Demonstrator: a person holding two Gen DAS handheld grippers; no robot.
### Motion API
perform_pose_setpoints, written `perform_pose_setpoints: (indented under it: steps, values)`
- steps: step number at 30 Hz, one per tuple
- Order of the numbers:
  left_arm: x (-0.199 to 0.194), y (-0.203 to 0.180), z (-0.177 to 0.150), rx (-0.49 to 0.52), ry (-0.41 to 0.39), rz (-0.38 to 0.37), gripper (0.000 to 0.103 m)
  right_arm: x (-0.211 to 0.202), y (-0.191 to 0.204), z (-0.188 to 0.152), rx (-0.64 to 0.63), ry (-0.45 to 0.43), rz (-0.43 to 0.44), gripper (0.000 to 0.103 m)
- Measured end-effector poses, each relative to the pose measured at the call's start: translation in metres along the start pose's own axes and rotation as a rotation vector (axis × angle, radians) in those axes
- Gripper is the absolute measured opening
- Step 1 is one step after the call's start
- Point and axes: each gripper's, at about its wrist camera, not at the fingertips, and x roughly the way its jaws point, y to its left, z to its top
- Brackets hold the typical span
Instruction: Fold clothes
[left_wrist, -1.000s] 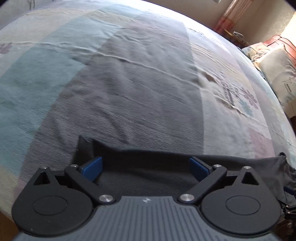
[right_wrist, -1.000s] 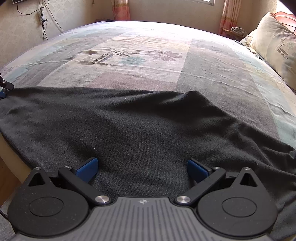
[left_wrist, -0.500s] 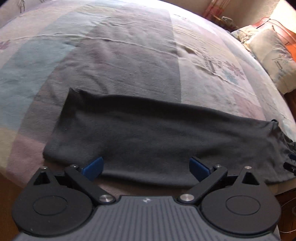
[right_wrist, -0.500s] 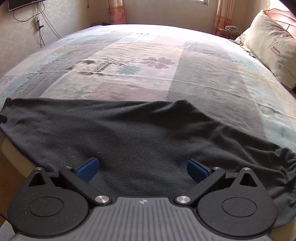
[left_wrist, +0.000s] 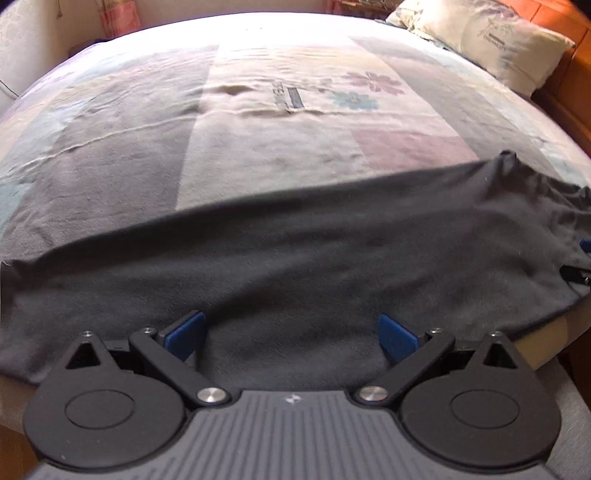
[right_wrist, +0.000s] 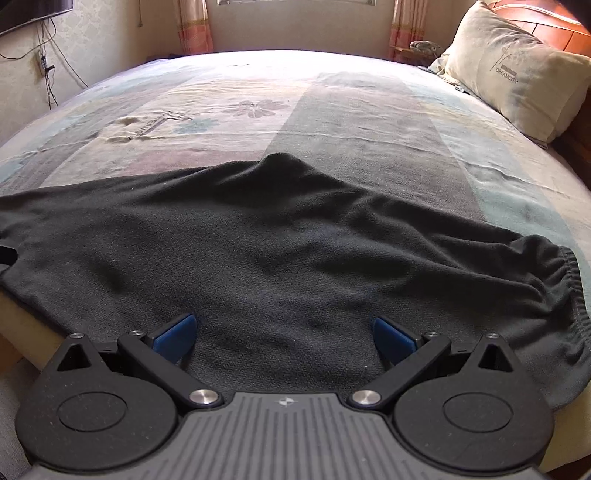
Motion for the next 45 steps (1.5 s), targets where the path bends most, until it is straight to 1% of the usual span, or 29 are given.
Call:
perform_pose_setpoints:
  steps: [2,3,5,8,10,13,17,18,21,24,27,30,31,34,35,37,38,39,42,43,45]
  values:
    - [-0.004,-0.001,0.002,-0.014,0.042,-0.012,0.100,-0.002,-0.001,-0.005,-0.014,-0.014,0.009,0.103]
    - [-0.008,-0.003,0.005,-0.018,0.045,-0.020,0.100,-0.002,-0.002,-0.006,-0.015,-0.019,0.011,0.103]
    - [-0.017,-0.007,0.014,-0.023,0.038,-0.036,0.100,-0.001,-0.001,-0.007,-0.014,-0.022,0.007,0.103]
    - [-0.025,-0.028,0.035,0.008,0.009,-0.083,0.100,0.000,0.001,-0.006,-0.010,-0.025,-0.006,0.103]
    - [-0.021,-0.048,0.050,0.040,0.010,-0.125,0.100,0.001,0.002,-0.006,-0.010,-0.029,-0.006,0.103]
    - [-0.003,-0.089,0.067,0.115,0.040,-0.178,0.100,0.000,0.001,-0.007,-0.010,-0.032,-0.005,0.103]
    - [0.022,-0.134,0.072,0.188,0.057,-0.198,0.100,-0.001,0.000,-0.010,-0.012,-0.051,-0.001,0.103]
    - [0.028,-0.139,0.072,0.172,0.066,-0.210,0.100,-0.001,-0.001,-0.011,-0.014,-0.057,0.002,0.103]
    - [0.043,-0.139,0.068,0.089,0.099,-0.210,0.101,-0.002,-0.001,-0.013,-0.020,-0.068,0.008,0.103]
    - [0.037,-0.146,0.075,0.091,0.118,-0.189,0.101,-0.003,-0.002,-0.014,-0.028,-0.073,0.016,0.103]
    - [0.028,-0.153,0.086,0.096,0.084,-0.207,0.101,-0.004,-0.003,-0.017,-0.046,-0.086,0.026,0.103]
    - [0.033,-0.162,0.095,0.076,0.080,-0.218,0.101,-0.005,-0.004,-0.019,-0.061,-0.101,0.040,0.103]
    - [0.038,-0.165,0.097,0.067,0.088,-0.218,0.101,-0.006,-0.005,-0.019,-0.064,-0.101,0.047,0.103]
    - [0.037,-0.168,0.101,0.058,0.094,-0.208,0.101,-0.013,-0.011,-0.017,-0.063,-0.086,0.076,0.103]
    - [0.037,-0.169,0.103,0.055,0.095,-0.204,0.101,-0.016,-0.014,-0.016,-0.055,-0.088,0.086,0.103]
    - [0.036,-0.170,0.105,0.050,0.099,-0.197,0.101,-0.029,-0.024,-0.014,-0.016,-0.120,0.103,0.103]
    - [0.035,-0.171,0.107,0.047,0.100,-0.193,0.101,-0.034,-0.030,-0.013,-0.002,-0.147,0.092,0.103]
    - [0.034,-0.172,0.108,0.045,0.102,-0.189,0.101,-0.036,-0.036,-0.012,0.010,-0.160,0.063,0.103]
    - [0.032,-0.175,0.112,0.037,0.106,-0.178,0.101,-0.029,-0.052,-0.010,0.042,-0.146,-0.040,0.103]
    - [0.032,-0.176,0.113,0.034,0.108,-0.175,0.101,-0.024,-0.057,-0.011,0.059,-0.124,-0.050,0.103]
    - [0.034,-0.177,0.109,0.023,0.126,-0.176,0.102,-0.016,-0.067,-0.016,0.103,-0.081,-0.031,0.103]
